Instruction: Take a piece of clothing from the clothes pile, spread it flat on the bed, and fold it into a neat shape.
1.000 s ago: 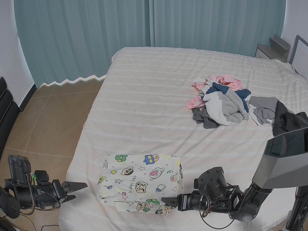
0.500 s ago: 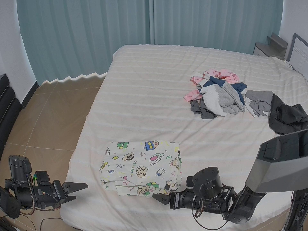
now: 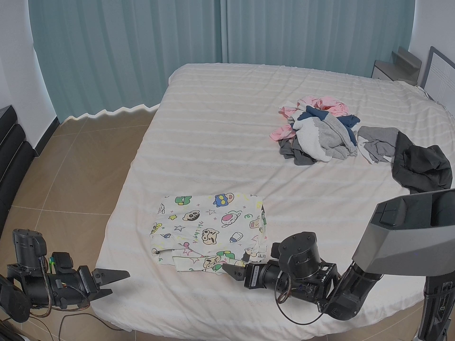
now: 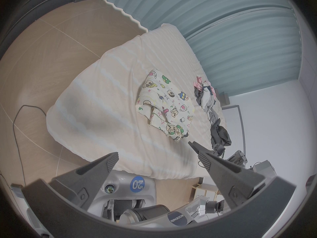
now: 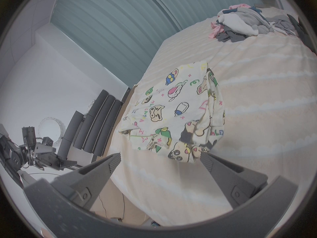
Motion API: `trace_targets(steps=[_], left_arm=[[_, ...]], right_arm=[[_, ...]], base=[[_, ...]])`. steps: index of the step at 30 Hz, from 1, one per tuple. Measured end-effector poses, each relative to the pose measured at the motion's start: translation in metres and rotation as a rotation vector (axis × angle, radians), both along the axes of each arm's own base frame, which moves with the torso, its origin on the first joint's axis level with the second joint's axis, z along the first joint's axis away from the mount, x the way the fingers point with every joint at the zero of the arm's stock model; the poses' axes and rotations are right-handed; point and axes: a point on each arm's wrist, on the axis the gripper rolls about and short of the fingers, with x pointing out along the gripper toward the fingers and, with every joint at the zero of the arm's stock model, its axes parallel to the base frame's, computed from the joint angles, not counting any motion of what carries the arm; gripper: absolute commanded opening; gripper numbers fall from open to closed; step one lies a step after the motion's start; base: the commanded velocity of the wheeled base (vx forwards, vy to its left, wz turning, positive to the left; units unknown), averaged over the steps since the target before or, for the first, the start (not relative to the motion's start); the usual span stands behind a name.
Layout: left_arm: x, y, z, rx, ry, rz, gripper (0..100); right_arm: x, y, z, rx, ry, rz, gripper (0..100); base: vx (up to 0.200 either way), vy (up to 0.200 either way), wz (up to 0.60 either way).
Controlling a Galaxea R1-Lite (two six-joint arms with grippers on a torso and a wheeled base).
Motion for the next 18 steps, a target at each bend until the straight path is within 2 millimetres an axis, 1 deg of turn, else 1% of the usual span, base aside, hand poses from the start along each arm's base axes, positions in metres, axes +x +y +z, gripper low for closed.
trace_targets(steps=[4, 9, 18], left_arm=[[0.0, 0.0, 0.0, 0.001, -0.001, 0.0, 100], [0.0, 0.0, 0.0, 0.001, -0.001, 0.0, 100], [0.0, 0.0, 0.0, 0.002, -0.002, -0.001, 100]], right_arm=[[0.011, -0.001, 0.001, 0.011, -0.02, -0.022, 100], [0.021, 0.002, 0.002, 0.026, -0.037, -0.034, 100], [0.028, 0.008, -0.004, 0.03, -0.041, -0.036, 100]], base=[[0.0, 0.0, 0.0], [0.0, 0.0, 0.0], [0.0, 0.0, 0.0]])
